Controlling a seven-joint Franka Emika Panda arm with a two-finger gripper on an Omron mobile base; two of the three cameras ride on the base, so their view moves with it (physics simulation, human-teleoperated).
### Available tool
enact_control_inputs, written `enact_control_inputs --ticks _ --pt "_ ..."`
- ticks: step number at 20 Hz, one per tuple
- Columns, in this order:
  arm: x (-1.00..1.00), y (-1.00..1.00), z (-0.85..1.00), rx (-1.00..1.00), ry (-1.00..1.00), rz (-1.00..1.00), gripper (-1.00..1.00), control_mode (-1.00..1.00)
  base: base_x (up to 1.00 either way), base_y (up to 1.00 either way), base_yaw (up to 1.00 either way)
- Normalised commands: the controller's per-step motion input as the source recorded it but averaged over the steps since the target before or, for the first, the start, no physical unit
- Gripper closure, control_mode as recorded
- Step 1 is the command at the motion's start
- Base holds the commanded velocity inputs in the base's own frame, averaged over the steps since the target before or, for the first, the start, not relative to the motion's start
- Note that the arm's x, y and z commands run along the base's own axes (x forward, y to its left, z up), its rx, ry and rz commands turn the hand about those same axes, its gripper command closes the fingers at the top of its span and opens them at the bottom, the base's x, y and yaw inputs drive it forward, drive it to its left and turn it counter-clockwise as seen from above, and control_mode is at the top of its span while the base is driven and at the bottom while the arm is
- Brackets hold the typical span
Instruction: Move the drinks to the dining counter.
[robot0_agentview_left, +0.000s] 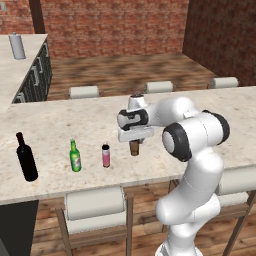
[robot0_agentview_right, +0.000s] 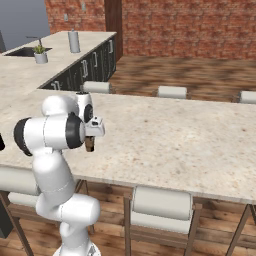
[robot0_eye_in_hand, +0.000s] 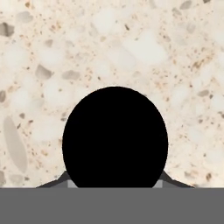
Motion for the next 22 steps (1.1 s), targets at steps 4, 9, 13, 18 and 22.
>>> enact_control_inputs --ticks 4,9,13,18,22 --pt "0.35 0.03 -0.41 0.00 0.00 0.04 1.00 -1.00 0.00 0.00 0.00" --pt "0.10 0.00 -0.22 0.00 0.00 0.04 -1.00 -1.00 0.00 0.00 0.00" --pt "0.00 0.00 0.00 0.00 0.00 0.02 -1.00 -1.00 0.00 0.00 0.00" --pt "-0.31 -0.08 0.08 0.00 -0.04 0.00 -1.00 -1.00 0.00 0.00 0.00" --pt "-0.60 -0.14 0.32 0.00 -0.05 0.00 -1.00 -1.00 0.00 0.00 0.00"
